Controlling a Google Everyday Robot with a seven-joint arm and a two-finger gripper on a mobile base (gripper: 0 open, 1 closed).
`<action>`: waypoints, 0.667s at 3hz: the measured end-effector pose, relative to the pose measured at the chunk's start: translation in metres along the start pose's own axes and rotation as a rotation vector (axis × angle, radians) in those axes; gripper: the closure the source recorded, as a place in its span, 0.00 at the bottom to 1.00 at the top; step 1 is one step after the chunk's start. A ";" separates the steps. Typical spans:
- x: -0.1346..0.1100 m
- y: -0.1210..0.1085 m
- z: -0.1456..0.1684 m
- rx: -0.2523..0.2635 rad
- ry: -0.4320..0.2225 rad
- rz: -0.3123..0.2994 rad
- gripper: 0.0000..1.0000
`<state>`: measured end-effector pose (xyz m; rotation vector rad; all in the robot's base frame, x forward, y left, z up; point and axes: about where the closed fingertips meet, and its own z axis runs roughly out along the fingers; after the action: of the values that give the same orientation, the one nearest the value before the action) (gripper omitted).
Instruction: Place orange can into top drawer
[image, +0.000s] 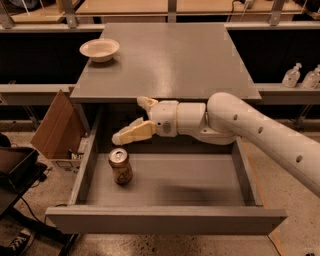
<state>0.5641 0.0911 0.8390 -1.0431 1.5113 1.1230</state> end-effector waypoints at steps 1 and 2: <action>-0.044 -0.002 -0.018 -0.019 0.038 -0.048 0.00; -0.090 -0.018 -0.047 -0.005 0.069 -0.102 0.00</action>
Offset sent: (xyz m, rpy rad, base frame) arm 0.0531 -0.0850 0.1477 -0.1393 -0.1424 0.0085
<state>0.5892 0.0491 0.9297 -1.1594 1.4930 1.0294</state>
